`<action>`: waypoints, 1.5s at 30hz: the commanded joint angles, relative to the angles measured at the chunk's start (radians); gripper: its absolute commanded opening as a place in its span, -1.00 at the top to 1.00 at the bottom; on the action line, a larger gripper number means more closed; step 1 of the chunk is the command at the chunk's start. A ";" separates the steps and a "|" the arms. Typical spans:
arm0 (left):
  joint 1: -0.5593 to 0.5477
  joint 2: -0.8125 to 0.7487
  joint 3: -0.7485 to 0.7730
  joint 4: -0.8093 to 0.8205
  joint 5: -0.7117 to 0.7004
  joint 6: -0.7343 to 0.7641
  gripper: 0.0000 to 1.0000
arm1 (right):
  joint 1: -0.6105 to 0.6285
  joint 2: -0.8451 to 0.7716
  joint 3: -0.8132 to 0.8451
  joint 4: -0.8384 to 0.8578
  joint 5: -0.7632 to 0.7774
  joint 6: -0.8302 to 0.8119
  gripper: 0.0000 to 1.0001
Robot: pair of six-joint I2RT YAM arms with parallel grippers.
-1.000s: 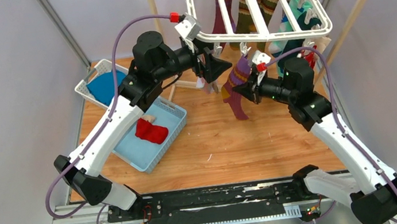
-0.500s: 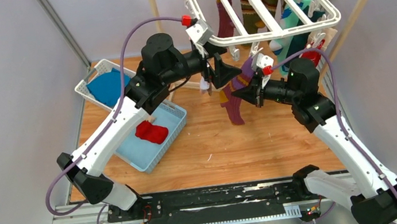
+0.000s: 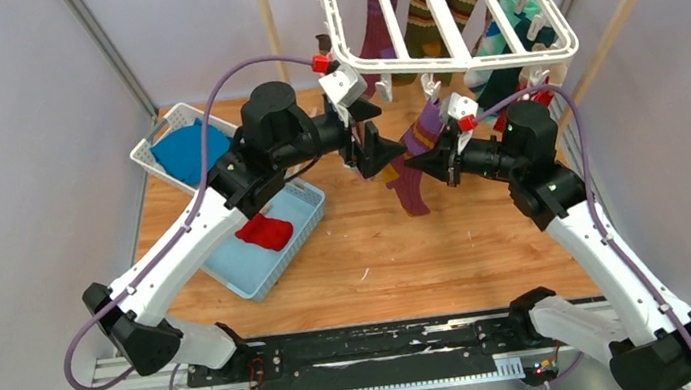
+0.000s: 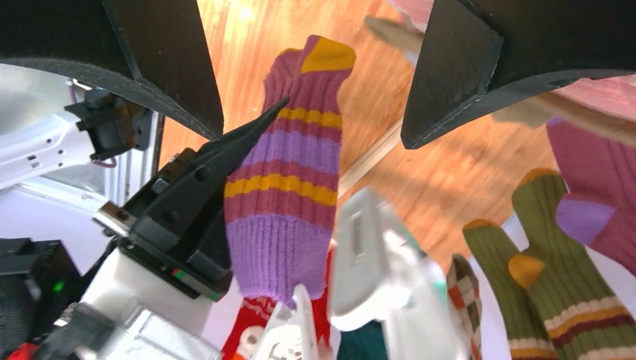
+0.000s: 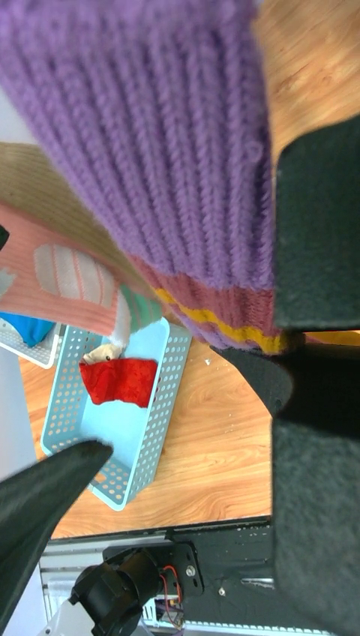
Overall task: Remove the socks clipped to the hanger
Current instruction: Remove the sock from the hanger.
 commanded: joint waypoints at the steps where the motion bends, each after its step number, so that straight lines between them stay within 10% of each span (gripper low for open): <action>1: -0.005 0.026 0.074 0.045 0.056 -0.041 -0.87 | -0.033 -0.005 0.020 -0.006 -0.003 -0.017 1.00; 45: 0.093 0.205 0.226 0.283 0.073 -0.379 -0.93 | -0.038 0.093 0.069 0.032 0.018 0.033 0.88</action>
